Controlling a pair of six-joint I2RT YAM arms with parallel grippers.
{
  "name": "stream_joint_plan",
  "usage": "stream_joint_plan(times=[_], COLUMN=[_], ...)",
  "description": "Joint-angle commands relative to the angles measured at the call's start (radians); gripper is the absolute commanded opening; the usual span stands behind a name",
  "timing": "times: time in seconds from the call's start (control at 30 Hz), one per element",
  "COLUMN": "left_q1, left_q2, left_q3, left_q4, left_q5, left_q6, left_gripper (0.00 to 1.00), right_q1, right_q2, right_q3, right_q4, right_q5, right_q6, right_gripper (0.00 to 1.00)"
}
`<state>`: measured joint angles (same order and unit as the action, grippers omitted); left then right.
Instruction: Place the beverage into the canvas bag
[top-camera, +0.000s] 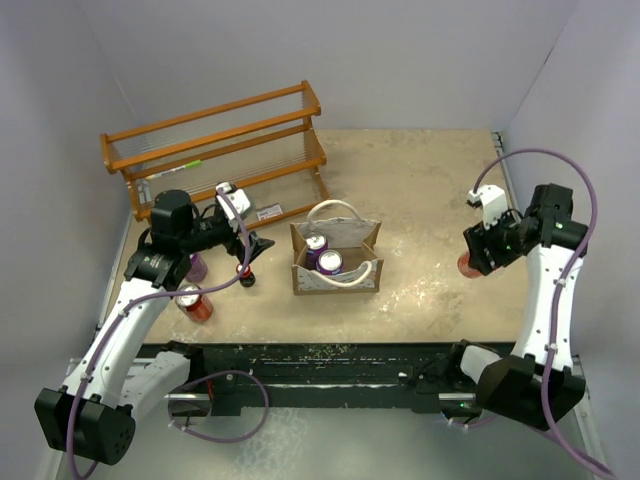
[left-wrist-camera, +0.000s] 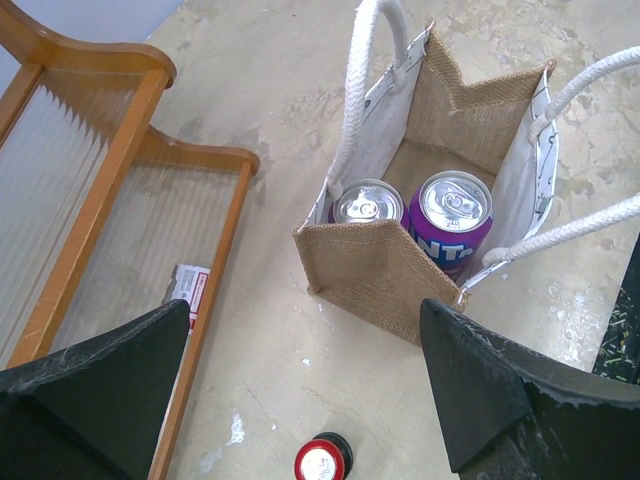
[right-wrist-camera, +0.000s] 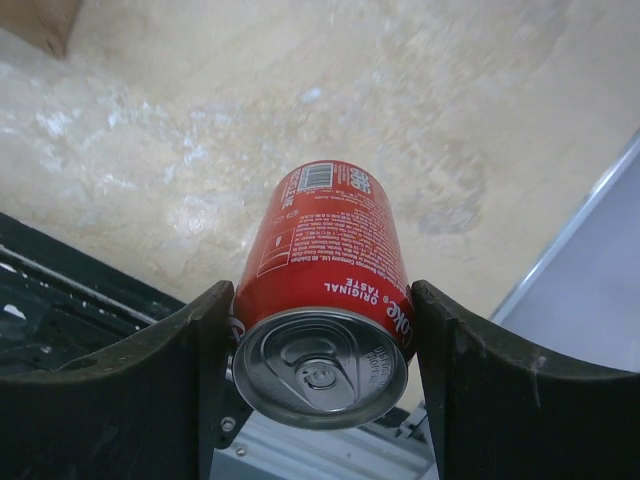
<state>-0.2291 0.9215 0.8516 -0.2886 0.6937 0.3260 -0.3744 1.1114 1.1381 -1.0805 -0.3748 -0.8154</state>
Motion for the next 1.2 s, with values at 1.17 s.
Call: stream_joint_plan(times=[1.17], left_q1=[-0.002], left_q2=[0.142], left_q3=[-0.013], left_q4=[0.104], left_q5=[0.12], left_q6=[-0.128], left_gripper=[1.0], right_q1=[0.636], right_q2=[0.116], right_q3=[0.459], right_q4=[0.193], right_q5=[-0.277], right_q6=[0.258], right_gripper=[0.18])
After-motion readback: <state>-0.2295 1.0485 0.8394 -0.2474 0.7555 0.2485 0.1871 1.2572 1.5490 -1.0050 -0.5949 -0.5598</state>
